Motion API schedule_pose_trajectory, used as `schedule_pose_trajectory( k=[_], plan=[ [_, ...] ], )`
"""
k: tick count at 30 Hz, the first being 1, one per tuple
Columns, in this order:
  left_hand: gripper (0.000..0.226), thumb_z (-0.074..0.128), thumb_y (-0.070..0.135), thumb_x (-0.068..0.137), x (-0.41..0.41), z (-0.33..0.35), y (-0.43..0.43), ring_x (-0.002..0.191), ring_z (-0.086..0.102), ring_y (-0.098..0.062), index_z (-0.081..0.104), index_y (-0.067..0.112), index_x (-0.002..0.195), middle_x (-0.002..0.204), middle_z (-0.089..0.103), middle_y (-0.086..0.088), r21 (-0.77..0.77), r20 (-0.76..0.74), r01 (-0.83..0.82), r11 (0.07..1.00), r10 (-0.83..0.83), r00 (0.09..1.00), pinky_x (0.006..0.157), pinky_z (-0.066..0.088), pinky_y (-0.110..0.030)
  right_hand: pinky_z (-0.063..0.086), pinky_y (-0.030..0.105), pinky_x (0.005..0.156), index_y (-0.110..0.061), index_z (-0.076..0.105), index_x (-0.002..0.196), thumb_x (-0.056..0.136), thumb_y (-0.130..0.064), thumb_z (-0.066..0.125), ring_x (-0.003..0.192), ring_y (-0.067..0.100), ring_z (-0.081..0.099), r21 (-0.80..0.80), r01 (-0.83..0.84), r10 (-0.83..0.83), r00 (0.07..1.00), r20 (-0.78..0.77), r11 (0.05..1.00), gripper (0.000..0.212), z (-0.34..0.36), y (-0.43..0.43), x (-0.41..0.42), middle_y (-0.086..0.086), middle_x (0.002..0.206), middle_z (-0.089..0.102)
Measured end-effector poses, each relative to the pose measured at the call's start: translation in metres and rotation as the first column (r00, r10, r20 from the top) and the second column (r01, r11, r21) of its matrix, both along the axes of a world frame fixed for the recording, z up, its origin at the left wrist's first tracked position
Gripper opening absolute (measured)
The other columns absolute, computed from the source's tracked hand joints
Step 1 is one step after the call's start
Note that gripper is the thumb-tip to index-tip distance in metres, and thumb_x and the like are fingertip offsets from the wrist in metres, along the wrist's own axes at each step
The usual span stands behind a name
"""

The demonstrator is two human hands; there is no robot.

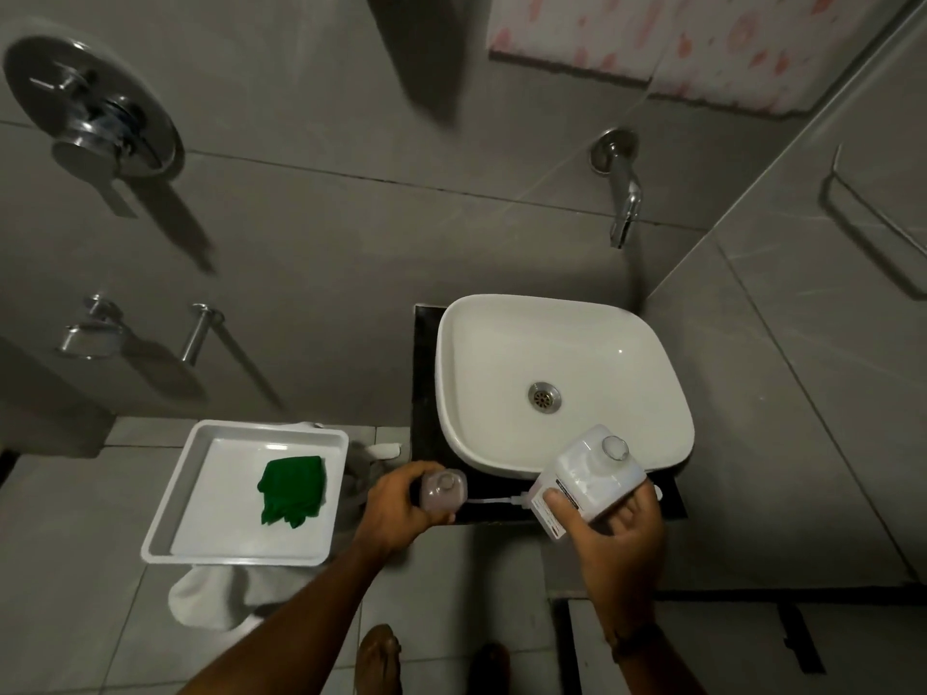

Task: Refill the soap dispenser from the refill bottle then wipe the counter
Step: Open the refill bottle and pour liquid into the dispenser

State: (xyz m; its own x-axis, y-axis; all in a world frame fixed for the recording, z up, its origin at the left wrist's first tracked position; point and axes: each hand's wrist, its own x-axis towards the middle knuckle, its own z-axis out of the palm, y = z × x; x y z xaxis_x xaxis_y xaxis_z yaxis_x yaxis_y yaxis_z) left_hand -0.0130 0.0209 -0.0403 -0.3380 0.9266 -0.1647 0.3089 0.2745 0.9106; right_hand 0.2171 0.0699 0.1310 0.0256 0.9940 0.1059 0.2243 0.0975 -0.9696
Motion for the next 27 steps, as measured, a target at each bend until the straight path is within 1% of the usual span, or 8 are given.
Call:
schedule_pose_trajectory(
  k=[3, 5, 7, 11, 16, 20, 24, 27],
  plan=[
    [0.06, 0.102, 0.044, 0.061, -0.006, 0.03, -0.008, 0.106, 0.073, -0.001, 0.074, 0.05, 0.113, 0.111, 0.078, 0.024, 0.108, 0.042, -0.065, 0.992, 0.061, 0.997, 0.09, 0.064, -0.024, 0.061, 0.021, 0.085, -0.039, 0.067, 0.108, 0.057, -0.013, 0.095, 0.104, 0.002, 0.073, 0.046, -0.015, 0.017, 0.999, -0.032, 0.999, 0.064, 0.025, 0.002, -0.005, -0.022, 0.109, 0.076],
    [0.064, 0.103, 0.048, 0.057, -0.012, 0.062, -0.011, 0.106, 0.074, -0.001, 0.074, 0.05, 0.114, 0.112, 0.077, 0.024, 0.17, 0.091, -0.13, 0.977, 0.116, 0.989, 0.083, 0.06, -0.016, 0.063, 0.031, 0.087, -0.038, 0.066, 0.113, 0.054, -0.033, 0.094, 0.11, 0.007, 0.072, 0.066, -0.064, 0.066, 0.998, -0.021, 0.996, 0.065, 0.047, 0.007, -0.01, -0.015, 0.115, 0.075],
    [0.068, 0.104, 0.051, 0.055, -0.02, 0.102, -0.011, 0.105, 0.075, -0.002, 0.075, 0.048, 0.115, 0.113, 0.078, 0.022, 0.243, 0.121, -0.184, 0.952, 0.159, 0.98, 0.08, 0.059, -0.012, 0.063, 0.041, 0.09, -0.034, 0.064, 0.121, 0.056, -0.041, 0.093, 0.116, 0.013, 0.069, 0.112, -0.144, 0.139, 0.989, 0.051, 0.983, 0.072, 0.074, 0.015, -0.017, -0.012, 0.123, 0.072],
    [0.071, 0.103, 0.059, 0.052, -0.04, 0.19, -0.009, 0.099, 0.077, -0.006, 0.076, 0.044, 0.116, 0.109, 0.079, 0.016, 0.389, 0.065, -0.198, 0.9, 0.187, 0.98, 0.079, 0.061, -0.015, 0.061, 0.034, 0.09, -0.035, 0.058, 0.126, 0.06, -0.032, 0.098, 0.115, 0.01, 0.066, 0.264, -0.287, 0.241, 0.951, 0.193, 0.921, 0.077, 0.134, 0.041, -0.035, -0.016, 0.125, 0.067],
    [0.071, 0.096, 0.075, 0.05, -0.06, 0.277, -0.018, 0.094, 0.076, -0.004, 0.078, 0.043, 0.111, 0.103, 0.078, 0.021, 0.504, -0.053, -0.182, 0.844, 0.241, 0.969, 0.071, 0.061, -0.015, 0.06, 0.032, 0.081, -0.035, 0.058, 0.127, 0.058, -0.042, 0.09, 0.107, 0.007, 0.067, 0.369, -0.476, 0.329, 0.858, 0.395, 0.798, 0.077, 0.204, 0.062, -0.065, -0.017, 0.123, 0.067],
    [0.075, 0.091, 0.082, 0.048, -0.071, 0.312, -0.028, 0.09, 0.075, -0.002, 0.081, 0.04, 0.109, 0.099, 0.078, 0.023, 0.548, -0.102, -0.188, 0.815, 0.288, 0.952, 0.068, 0.06, -0.014, 0.056, 0.02, 0.077, -0.043, 0.056, 0.123, 0.057, -0.042, 0.085, 0.1, 0.001, 0.065, 0.437, -0.571, 0.294, 0.781, 0.552, 0.695, 0.072, 0.246, 0.065, -0.088, -0.023, 0.118, 0.065],
    [0.078, 0.09, 0.083, 0.047, -0.076, 0.326, -0.035, 0.09, 0.075, -0.002, 0.082, 0.037, 0.109, 0.099, 0.079, 0.023, 0.557, -0.128, -0.19, 0.808, 0.309, 0.942, 0.067, 0.061, -0.016, 0.058, 0.03, 0.074, -0.043, 0.055, 0.126, 0.059, -0.037, 0.078, 0.095, 0.008, 0.065, 0.472, -0.642, 0.217, 0.702, 0.678, 0.604, 0.071, 0.27, 0.063, -0.106, -0.022, 0.116, 0.066],
    [0.078, 0.089, 0.085, 0.045, -0.077, 0.33, -0.039, 0.089, 0.075, -0.002, 0.082, 0.037, 0.107, 0.099, 0.079, 0.023, 0.551, -0.128, -0.201, 0.81, 0.32, 0.939, 0.067, 0.062, -0.019, 0.058, 0.03, 0.076, -0.044, 0.054, 0.127, 0.062, -0.037, 0.075, 0.1, 0.011, 0.065, 0.495, -0.679, 0.159, 0.661, 0.733, 0.543, 0.069, 0.278, 0.061, -0.115, -0.021, 0.12, 0.066]
  ],
)
